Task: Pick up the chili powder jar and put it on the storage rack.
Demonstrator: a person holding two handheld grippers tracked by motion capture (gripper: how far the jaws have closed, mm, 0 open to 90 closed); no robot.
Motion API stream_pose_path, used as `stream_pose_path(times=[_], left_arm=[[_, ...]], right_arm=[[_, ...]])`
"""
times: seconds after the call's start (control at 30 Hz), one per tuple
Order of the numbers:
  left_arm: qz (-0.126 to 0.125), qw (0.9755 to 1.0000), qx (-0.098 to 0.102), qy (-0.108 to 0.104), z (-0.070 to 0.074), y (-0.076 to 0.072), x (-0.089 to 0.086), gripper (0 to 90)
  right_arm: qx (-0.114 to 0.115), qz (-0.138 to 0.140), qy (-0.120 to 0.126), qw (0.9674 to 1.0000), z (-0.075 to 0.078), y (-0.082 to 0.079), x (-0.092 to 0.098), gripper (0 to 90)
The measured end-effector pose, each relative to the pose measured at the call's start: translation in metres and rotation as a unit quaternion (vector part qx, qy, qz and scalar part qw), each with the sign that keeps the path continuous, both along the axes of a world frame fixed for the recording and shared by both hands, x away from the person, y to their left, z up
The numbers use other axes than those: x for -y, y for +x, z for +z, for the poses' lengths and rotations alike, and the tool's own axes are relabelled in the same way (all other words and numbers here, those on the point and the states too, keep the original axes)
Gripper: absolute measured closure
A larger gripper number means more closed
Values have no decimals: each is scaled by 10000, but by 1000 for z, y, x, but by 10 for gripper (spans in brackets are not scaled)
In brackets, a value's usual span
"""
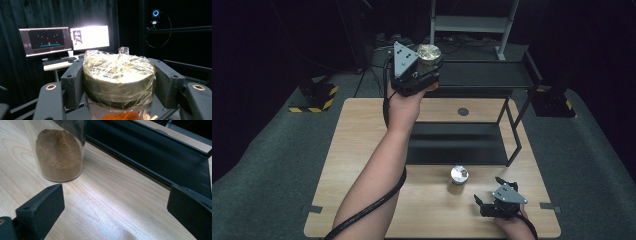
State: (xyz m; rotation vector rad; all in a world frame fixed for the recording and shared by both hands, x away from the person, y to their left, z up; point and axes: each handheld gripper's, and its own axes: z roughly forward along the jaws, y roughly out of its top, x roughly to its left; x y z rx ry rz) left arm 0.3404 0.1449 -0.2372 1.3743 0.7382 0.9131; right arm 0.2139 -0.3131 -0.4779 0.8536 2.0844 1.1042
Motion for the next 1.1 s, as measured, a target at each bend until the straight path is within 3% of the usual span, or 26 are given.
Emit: stream_pose_path(times=[0.57,1.1], left_arm=[[222,9997,-127,-20,-1,26,6,345],[190,9996,-194,-63,-5,33,6,344]], right_arm=[[41,37,-2,10000,-1,-1,1,2],[43,46,-4,10000,-1,-1,1,2]])
